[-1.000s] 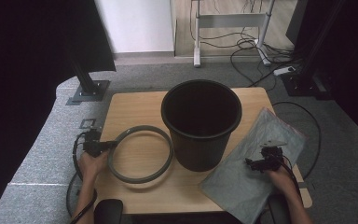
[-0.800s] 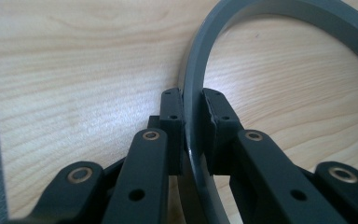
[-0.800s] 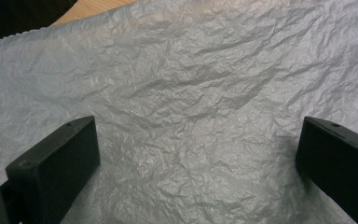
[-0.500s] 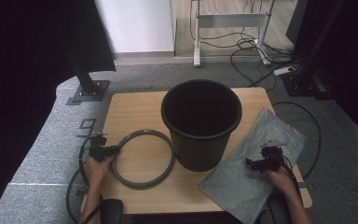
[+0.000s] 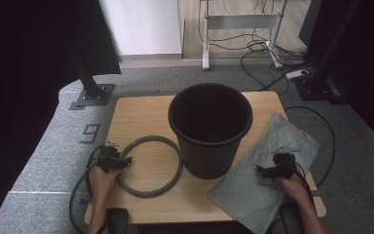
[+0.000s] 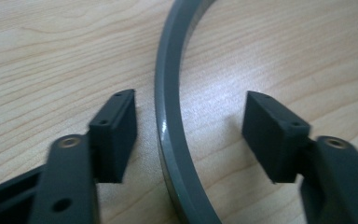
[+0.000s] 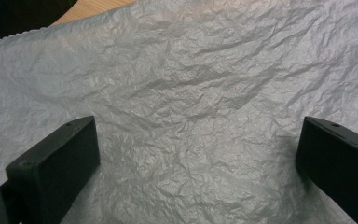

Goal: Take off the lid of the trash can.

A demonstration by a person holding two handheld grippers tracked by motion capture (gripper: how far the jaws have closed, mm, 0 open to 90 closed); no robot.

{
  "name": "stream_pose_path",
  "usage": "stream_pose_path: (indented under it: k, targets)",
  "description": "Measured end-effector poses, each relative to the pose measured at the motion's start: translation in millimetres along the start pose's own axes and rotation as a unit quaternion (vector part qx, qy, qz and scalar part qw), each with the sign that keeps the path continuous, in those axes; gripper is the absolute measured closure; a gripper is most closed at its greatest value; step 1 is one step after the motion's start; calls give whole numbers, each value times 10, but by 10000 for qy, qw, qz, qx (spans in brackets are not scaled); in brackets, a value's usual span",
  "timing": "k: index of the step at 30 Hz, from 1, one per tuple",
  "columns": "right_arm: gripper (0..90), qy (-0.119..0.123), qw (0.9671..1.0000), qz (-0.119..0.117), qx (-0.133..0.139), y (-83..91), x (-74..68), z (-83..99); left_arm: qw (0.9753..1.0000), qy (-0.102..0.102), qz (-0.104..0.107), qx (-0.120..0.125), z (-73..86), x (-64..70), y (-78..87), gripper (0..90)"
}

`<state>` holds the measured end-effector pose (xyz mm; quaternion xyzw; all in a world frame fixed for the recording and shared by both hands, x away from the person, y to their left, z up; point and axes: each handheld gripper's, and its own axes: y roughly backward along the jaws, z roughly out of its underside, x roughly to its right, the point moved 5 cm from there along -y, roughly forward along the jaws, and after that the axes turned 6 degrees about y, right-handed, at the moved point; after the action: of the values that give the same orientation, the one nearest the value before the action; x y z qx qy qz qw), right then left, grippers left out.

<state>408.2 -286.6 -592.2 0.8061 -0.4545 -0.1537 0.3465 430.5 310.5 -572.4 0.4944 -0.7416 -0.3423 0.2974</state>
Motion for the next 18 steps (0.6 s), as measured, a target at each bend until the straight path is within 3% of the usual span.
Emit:
stream_pose_path:
  k: [5,11,18]
  targets:
    - [0,0,10000,-1,0,0,0,0,9998,-177,6,25,31,26,-34,162]
    - [0,0,10000,0,0,0,0,0,9998,-193,24,106,73,34,-74,15]
    - [0,1,10000,-1,0,0,0,0,9992,-238,76,312,109,32,-77,0]
